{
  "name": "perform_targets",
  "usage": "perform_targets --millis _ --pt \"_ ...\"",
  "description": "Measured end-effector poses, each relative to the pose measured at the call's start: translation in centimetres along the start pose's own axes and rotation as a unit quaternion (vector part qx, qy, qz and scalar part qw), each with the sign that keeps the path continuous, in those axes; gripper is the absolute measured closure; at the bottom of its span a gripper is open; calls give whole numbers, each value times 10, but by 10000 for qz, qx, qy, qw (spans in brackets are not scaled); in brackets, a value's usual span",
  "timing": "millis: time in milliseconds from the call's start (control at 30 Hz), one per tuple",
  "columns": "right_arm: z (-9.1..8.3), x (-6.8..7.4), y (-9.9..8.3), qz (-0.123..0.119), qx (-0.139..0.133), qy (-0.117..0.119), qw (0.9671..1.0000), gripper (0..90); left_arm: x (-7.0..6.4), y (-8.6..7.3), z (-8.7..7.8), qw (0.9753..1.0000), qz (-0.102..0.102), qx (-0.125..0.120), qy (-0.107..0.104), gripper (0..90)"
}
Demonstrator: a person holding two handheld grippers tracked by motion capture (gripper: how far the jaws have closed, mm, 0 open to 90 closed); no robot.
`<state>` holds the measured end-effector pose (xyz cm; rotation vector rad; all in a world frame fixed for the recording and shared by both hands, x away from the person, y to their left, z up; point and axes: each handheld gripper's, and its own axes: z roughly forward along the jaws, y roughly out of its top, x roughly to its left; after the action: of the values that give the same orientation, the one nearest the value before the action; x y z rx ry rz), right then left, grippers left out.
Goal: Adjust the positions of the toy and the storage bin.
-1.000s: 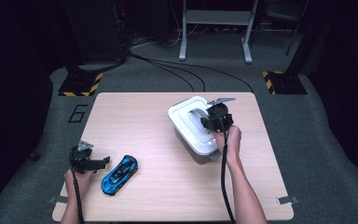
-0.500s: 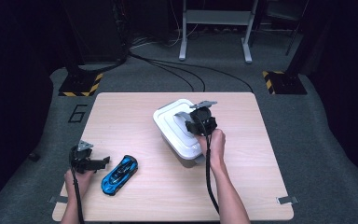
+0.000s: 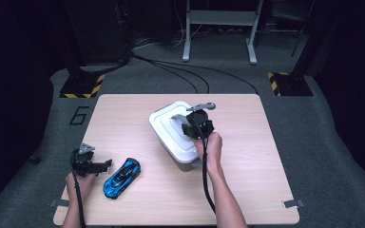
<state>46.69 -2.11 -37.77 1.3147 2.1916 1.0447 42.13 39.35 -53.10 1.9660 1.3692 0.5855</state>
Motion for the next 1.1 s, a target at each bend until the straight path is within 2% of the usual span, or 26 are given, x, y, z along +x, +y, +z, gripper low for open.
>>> perform_targets --millis 267,300,367,400,567,633,700,733,767,867,933,1033,1100 --pt "0 0 0 -49 7 35 10000 662 0 0 0 10000 -2 -2 3 42" --pt "0 0 0 -49 4 53 10000 645 0 0 0 10000 0 0 2 43" --pt "0 -2 -1 37 19 120 9999 489 0 0 0 10000 0 -1 2 42" --pt "-2 -4 -3 71 11 72 9999 457 0 0 0 10000 -3 -13 8 42" --pt "-19 -17 -9 60 -182 70 9998 388 0 0 0 10000 -6 -2 0 42" --pt "-24 -21 -11 56 -192 -2 9998 391 0 0 0 10000 -12 -27 9 43" --pt "-26 -26 -12 -112 -205 164 9996 392 0 0 0 10000 -8 -25 9 43" --pt "-26 -26 -11 -111 -207 225 9995 389 0 0 0 10000 -9 -26 7 43" --pt "-26 -26 -10 -243 -221 274 9991 395 0 0 0 10000 -11 -31 6 44" --pt "-22 -24 -4 -407 -106 306 9986 406 0 0 0 10000 -1 -5 -3 45" --pt "-16 -24 -1 -388 -26 481 9981 425 0 0 0 10000 -4 -10 -2 46" --pt "-8 -24 2 -431 123 627 9970 501 0 0 0 10000 -2 -6 -4 46" --pt "-4 -23 3 -445 127 763 9960 633 0 0 0 10000 -5 -11 -3 46"
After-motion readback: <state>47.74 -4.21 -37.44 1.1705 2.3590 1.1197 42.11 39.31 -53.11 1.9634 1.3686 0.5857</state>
